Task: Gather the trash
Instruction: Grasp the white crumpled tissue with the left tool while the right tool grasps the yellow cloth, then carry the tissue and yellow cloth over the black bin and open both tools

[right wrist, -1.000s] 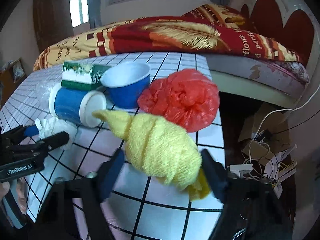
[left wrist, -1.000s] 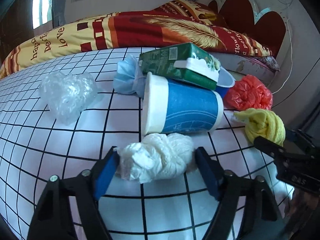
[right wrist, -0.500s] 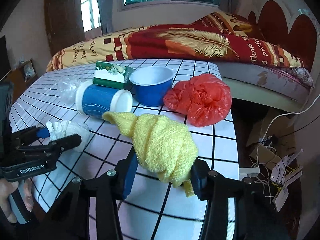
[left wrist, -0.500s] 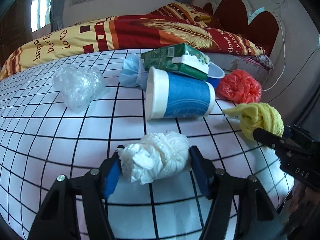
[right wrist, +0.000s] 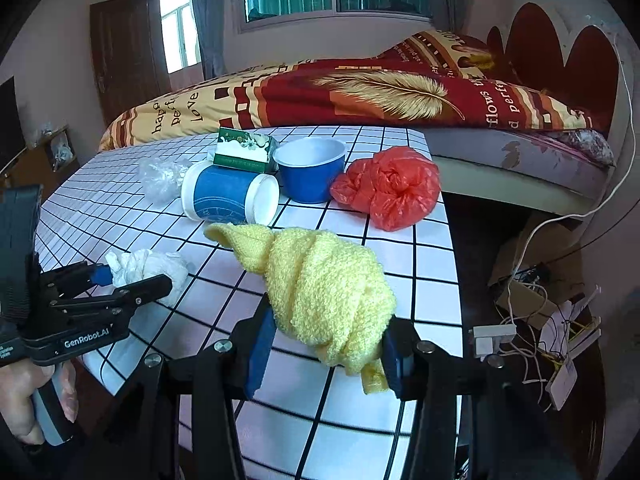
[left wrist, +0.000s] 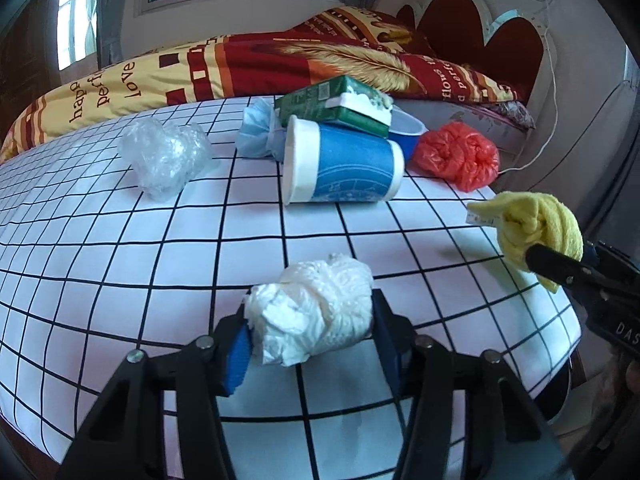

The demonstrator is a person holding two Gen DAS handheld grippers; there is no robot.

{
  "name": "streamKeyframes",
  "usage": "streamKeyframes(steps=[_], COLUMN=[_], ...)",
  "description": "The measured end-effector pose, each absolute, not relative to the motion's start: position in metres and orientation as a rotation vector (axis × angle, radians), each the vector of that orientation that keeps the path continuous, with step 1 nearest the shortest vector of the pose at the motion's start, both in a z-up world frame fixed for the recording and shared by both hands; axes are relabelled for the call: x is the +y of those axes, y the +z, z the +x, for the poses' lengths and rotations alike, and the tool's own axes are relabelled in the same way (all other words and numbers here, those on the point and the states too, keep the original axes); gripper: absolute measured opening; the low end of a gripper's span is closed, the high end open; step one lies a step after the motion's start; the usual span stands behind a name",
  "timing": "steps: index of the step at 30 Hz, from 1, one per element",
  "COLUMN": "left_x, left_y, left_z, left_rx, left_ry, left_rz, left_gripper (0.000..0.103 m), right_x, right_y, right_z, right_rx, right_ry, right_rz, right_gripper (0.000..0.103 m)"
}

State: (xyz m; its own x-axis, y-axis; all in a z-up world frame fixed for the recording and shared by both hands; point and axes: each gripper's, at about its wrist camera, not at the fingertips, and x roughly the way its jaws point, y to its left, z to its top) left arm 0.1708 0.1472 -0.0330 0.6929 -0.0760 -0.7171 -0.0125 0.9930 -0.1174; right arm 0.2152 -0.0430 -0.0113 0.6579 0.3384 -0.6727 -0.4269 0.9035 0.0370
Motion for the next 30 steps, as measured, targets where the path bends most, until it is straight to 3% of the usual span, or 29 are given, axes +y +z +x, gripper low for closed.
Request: streamKeyframes(steps=[30], left_x=[0.036], left_y=[0.029], left_z=[0.103], left_rx=[0.644], left_ry=[-0.254], left_rz=[-0.038], left_gripper=[0.052], right_x=[-0.15], right_y=[0.031], right_z=[0.121], right_rx=[0.63], right_ry=[0.288], right_rz=[-0.016], right_gripper=[0.049])
